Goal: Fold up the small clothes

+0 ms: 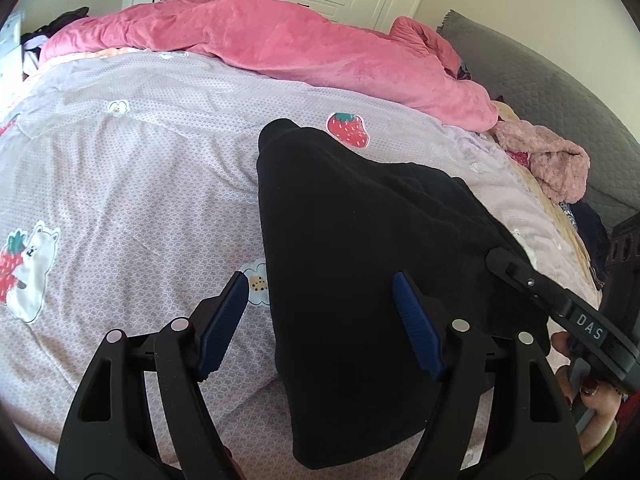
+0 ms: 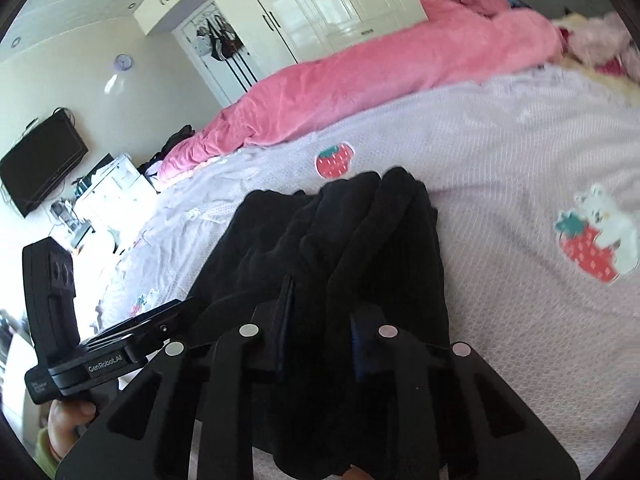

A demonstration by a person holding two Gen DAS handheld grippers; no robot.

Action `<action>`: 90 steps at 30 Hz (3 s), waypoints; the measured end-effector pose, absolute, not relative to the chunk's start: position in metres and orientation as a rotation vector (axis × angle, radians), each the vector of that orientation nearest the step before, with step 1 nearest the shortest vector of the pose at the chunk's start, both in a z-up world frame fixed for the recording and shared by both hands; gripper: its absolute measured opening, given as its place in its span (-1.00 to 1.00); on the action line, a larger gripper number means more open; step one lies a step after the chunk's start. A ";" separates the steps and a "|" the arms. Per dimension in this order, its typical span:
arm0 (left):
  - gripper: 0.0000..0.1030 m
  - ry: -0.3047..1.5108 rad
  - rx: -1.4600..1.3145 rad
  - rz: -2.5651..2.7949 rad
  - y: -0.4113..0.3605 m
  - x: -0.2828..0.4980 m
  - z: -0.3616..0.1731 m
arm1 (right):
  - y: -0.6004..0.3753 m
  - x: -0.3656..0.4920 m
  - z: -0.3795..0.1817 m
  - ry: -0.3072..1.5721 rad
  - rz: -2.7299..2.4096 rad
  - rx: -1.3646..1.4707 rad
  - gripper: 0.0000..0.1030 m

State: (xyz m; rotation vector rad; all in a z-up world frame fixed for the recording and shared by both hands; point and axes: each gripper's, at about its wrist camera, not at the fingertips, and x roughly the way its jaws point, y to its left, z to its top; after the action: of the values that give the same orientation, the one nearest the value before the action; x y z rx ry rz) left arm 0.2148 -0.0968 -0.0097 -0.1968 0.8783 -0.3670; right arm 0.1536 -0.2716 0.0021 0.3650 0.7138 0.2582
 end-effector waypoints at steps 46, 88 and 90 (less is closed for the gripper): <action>0.82 0.847 -0.170 -0.368 -0.082 0.163 0.003 | -0.284 0.062 0.037 0.439 -0.059 0.224 0.91; 0.82 0.830 -0.095 -0.303 -0.061 0.081 -0.005 | -0.238 0.006 -0.005 0.667 -0.076 0.080 0.91; 0.82 0.834 -0.097 -0.304 -0.061 0.081 -0.005 | -0.238 0.006 -0.005 0.668 -0.078 0.080 0.91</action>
State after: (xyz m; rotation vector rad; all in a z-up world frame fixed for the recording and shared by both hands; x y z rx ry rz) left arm 0.0807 -0.0615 -0.0051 -0.0965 0.8336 -0.3042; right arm 0.0059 -0.2383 -0.0048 0.0797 0.6677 -0.0779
